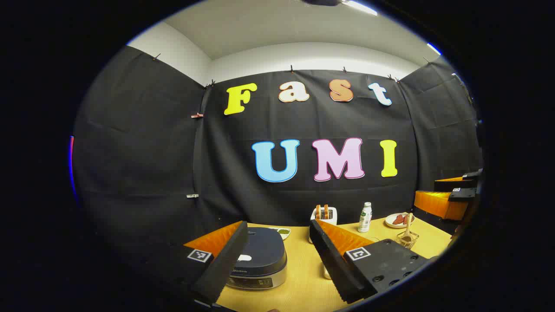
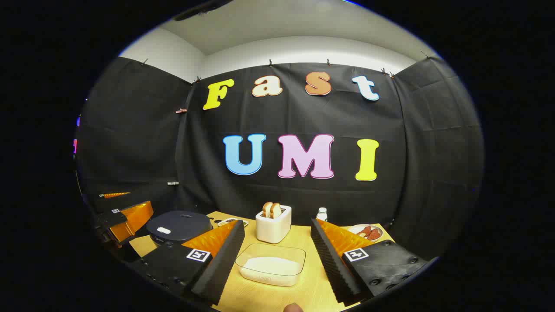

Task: Close the left gripper, press the button to open the rice cooker; take a wooden spoon from the chopstick holder with the right hand, scoop a spoonful of rice and pour it into the rice cooker, then put the wooden spoon back into the chopstick holder.

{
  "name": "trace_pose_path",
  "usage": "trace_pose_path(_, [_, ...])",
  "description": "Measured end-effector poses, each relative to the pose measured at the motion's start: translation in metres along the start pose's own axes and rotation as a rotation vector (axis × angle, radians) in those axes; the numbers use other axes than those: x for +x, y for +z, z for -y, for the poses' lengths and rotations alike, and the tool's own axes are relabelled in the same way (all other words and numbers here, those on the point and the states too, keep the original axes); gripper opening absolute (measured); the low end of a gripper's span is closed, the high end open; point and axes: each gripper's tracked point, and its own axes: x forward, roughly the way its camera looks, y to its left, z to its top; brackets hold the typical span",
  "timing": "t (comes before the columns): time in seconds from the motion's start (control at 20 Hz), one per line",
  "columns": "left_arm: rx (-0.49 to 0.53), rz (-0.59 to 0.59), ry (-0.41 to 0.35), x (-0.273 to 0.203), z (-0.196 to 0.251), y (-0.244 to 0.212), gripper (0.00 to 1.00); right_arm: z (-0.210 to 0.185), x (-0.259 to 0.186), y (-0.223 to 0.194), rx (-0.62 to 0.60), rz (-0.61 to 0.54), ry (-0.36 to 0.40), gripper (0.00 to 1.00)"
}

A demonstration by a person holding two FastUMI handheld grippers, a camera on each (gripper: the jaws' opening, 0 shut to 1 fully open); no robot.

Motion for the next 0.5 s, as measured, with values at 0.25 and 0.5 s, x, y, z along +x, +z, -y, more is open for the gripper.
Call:
trace_pose_path(0.25, [0.011,0.005,0.002,-0.0025,-0.0019,0.002,0.95,-0.0022,-0.0028,0.0015,-0.005,0.005,0.008,0.95])
trace_pose_path(0.5, [0.006,0.003,0.002,-0.0032,-0.0017,0.0021,0.95,-0.0019,-0.0038,0.0031,-0.014,0.01,0.006,0.95])
